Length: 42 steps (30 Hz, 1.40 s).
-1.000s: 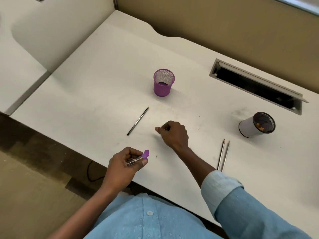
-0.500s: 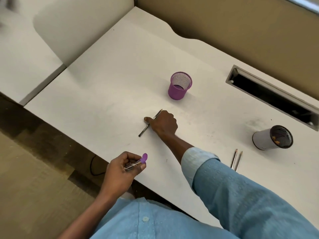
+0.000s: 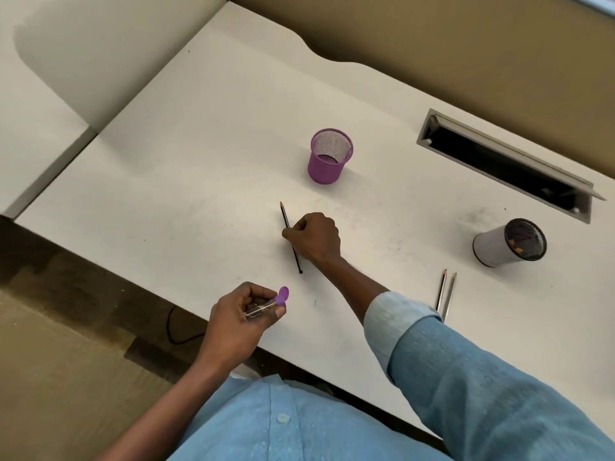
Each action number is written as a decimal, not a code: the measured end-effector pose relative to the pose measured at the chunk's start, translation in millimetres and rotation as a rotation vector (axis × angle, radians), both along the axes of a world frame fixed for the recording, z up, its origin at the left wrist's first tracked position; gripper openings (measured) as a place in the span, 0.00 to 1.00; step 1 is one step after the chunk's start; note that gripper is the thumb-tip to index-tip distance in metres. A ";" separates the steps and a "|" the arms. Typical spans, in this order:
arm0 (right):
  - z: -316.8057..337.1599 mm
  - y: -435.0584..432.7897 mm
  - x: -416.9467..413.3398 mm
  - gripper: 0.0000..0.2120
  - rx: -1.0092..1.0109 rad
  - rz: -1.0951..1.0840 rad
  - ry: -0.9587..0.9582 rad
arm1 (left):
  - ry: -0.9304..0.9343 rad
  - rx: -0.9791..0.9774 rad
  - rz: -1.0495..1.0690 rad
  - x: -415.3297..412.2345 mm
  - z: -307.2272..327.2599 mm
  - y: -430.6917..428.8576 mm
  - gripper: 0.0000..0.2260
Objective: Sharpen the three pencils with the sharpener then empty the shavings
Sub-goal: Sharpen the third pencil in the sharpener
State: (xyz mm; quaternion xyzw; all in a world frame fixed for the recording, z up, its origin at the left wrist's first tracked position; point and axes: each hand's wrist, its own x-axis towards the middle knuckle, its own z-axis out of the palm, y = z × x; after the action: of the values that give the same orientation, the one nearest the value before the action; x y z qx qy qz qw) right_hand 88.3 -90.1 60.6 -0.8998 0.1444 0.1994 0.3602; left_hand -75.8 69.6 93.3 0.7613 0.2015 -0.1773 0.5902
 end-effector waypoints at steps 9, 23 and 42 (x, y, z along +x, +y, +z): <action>35.5 -61.5 -65.4 0.03 0.350 0.073 -0.143 | -0.013 0.006 -0.068 6.8 4.5 -13.6 0.08; 70.3 -167.9 -182.0 0.03 0.296 0.109 -0.362 | -0.147 -0.083 -0.289 24.5 23.7 -61.0 0.09; 87.9 -188.4 -212.4 0.07 -0.244 0.361 -0.786 | -0.214 -0.089 -0.695 39.8 40.2 -83.3 0.10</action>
State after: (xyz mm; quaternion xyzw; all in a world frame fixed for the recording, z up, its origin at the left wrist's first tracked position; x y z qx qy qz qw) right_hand -124.1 -278.6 148.5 -0.9539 -0.1401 -0.1162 0.2384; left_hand -36.0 -13.8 133.6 0.7721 -0.1400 -0.2953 0.5451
